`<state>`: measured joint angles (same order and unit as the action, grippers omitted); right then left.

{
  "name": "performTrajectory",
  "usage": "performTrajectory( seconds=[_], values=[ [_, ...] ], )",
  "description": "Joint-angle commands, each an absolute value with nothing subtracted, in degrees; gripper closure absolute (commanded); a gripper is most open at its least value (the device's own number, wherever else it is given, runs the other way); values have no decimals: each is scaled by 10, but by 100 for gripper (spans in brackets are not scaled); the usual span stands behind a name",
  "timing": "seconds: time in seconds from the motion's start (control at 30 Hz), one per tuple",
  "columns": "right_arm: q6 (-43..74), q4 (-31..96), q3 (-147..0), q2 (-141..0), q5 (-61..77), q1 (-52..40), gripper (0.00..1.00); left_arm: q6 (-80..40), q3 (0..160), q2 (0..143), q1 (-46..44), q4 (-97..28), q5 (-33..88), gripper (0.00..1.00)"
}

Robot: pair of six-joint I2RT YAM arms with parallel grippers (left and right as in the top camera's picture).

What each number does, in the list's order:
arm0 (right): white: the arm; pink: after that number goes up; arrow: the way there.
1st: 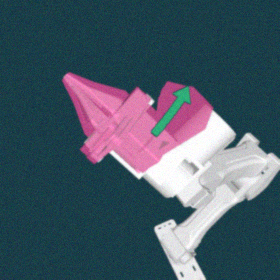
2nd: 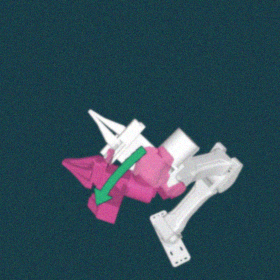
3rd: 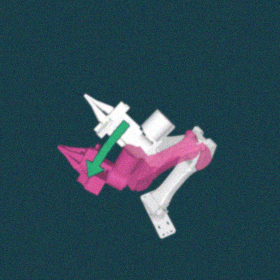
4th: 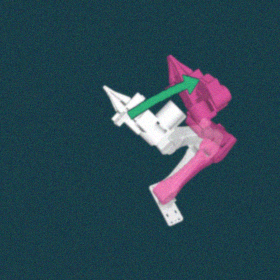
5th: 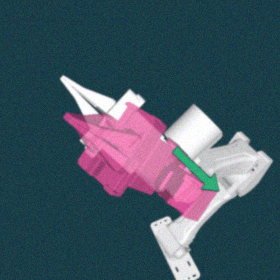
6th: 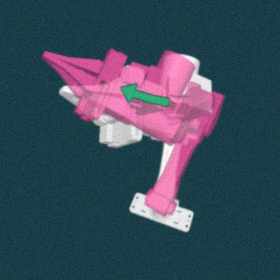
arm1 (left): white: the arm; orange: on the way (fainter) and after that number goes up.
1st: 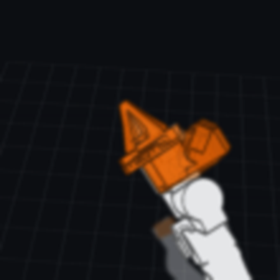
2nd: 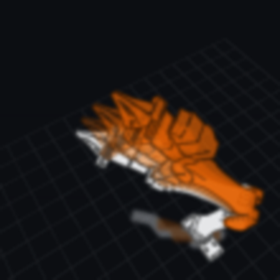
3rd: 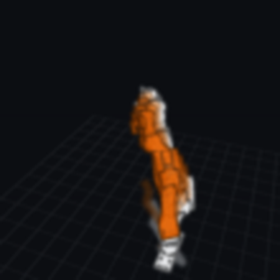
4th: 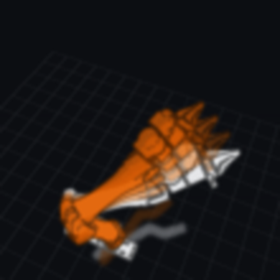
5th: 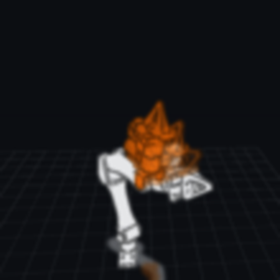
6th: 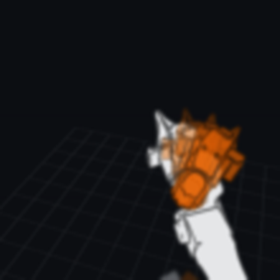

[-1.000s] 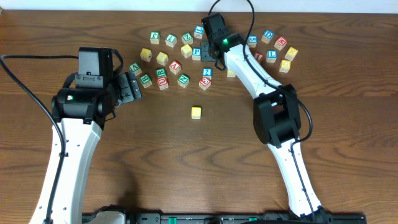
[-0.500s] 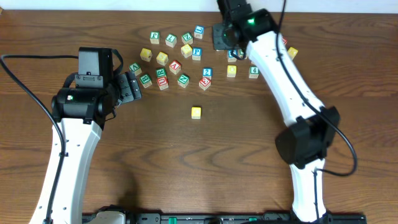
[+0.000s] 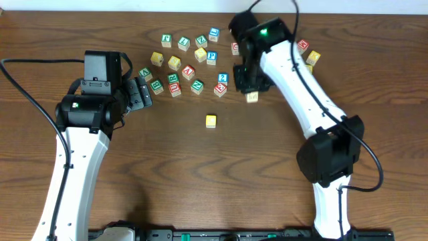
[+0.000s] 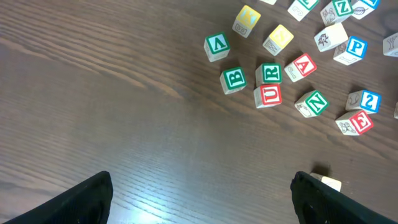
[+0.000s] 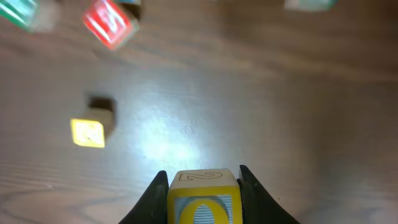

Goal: Spell out CORL
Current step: 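Lift the yellow O block and carry it toward the C block, then lower the O block right of the C block and open the right gripper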

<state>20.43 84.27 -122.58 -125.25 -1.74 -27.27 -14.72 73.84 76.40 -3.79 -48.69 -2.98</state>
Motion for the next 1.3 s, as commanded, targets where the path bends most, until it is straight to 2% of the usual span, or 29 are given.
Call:
performTrajectory(
  seconds=[0.0, 0.4, 0.6, 1.2, 1.27],
  values=[
    [220, 824, -1169, -1259, -9, -290, 87, -138, 741, 768, -35, -482, -37, 10],
    [288, 622, -1007, -1259, -7, -353, 91, -138, 741, 768, -35, -461, -37, 9],
    [313, 576, -981, -1259, -58, -376, 90, -138, 741, 768, -35, -461, -37, 10],
    [313, 542, -977, -1260, -65, -378, 68, -138, 741, 768, -35, -453, -37, 9],
    [313, 544, -977, -1260, -65, -378, 63, -138, 741, 768, -35, -453, -37, 10]
  ],
)
